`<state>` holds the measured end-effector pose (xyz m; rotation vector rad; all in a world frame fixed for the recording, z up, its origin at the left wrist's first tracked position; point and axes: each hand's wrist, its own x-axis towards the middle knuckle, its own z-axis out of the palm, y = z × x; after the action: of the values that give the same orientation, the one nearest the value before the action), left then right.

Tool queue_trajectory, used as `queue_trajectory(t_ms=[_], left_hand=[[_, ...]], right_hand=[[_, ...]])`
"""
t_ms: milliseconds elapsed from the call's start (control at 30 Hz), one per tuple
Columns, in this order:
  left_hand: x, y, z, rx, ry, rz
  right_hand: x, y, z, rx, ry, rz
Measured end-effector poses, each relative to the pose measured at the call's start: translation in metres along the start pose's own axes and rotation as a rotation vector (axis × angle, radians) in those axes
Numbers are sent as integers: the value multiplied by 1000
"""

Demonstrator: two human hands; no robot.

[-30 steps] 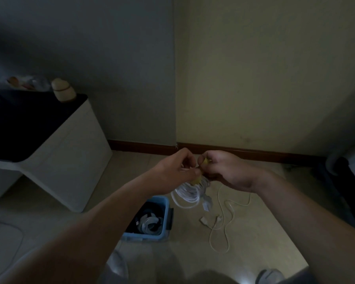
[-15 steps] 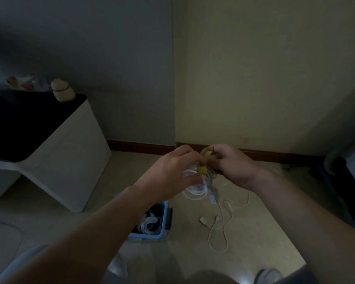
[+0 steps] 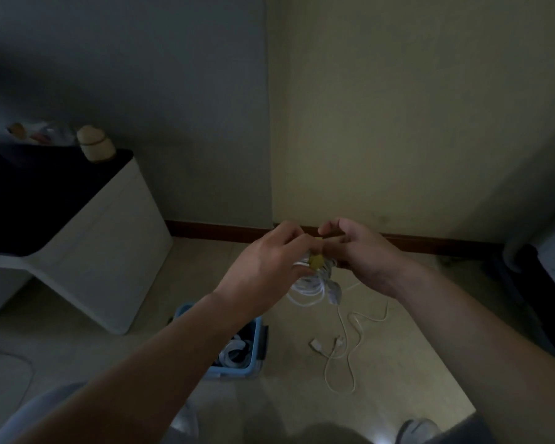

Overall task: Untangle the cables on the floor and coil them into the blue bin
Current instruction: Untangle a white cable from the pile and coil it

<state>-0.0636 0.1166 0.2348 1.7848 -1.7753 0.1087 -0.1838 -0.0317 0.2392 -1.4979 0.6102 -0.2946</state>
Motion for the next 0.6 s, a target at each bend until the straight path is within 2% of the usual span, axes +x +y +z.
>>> queue_trajectory(t_ms=[100,233,433,600], left_hand=[[2,0,-1,-3,47,5],[3,0,-3,-5,88,-1],[2,0,-4,-18,110,-22],[1,-2,-2,4,97,-45]], right_hand=[[0,-3,-1,47,36,-46],[-3,-5,-1,-24,32,-96],[-5,-6,1,-233,69,-191],[-7,-9,5,-523,83,-264]])
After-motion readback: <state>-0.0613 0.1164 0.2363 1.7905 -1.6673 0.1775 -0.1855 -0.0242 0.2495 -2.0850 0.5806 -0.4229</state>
